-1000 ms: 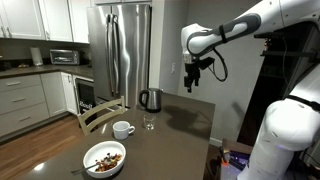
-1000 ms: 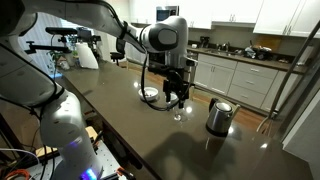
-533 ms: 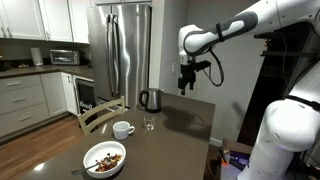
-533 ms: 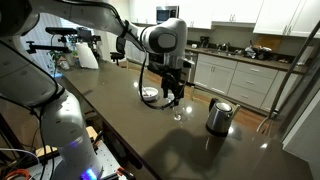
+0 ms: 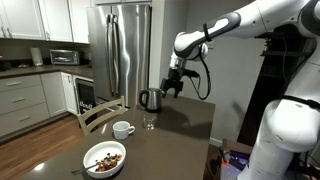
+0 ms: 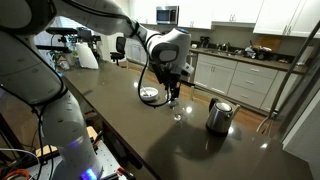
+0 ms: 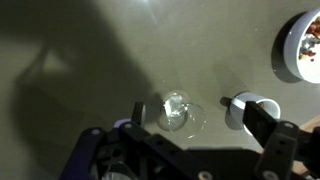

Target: Pour the contents of the mug into the bowl

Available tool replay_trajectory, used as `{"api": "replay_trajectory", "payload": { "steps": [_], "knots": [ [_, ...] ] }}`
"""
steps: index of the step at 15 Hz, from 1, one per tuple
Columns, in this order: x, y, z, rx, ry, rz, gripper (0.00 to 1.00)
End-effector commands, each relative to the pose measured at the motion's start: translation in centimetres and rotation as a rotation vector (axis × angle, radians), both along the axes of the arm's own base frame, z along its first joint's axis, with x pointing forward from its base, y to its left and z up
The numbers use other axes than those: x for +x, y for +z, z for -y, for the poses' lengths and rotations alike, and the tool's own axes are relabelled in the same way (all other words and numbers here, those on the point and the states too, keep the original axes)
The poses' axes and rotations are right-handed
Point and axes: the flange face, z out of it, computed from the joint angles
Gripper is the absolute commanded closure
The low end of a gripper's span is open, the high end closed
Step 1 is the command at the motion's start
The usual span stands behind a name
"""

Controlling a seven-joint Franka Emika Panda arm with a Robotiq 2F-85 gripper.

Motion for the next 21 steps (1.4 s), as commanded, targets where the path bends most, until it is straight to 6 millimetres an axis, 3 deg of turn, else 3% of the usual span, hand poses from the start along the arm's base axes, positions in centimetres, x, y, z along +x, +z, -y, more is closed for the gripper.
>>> {"api": "replay_trajectory", "payload": {
  "steps": [1, 5, 9, 10, 14, 16, 21],
  "knots": [
    [2.3, -1.5, 0.3, 0.109, -0.124, 0.064, 0.00],
    [4.3, -3.3, -0.9, 0.269, -0.245, 0.119, 0.00],
    [5.5, -3.5, -3.5, 0.262, -0.168, 0.091, 0.00],
    [4.5, -3.6, -2.7, 0.276, -0.216, 0.096, 0.00],
    [5.1, -3.7, -3.8, 0.272, -0.191, 0.093, 0.00],
    [4.7, -3.4, -3.7, 0.338, -0.267, 0.126, 0.00],
    [4.6, -5.4, -4.1, 0.499, -0.421, 0.130, 0.00]
  ]
}}
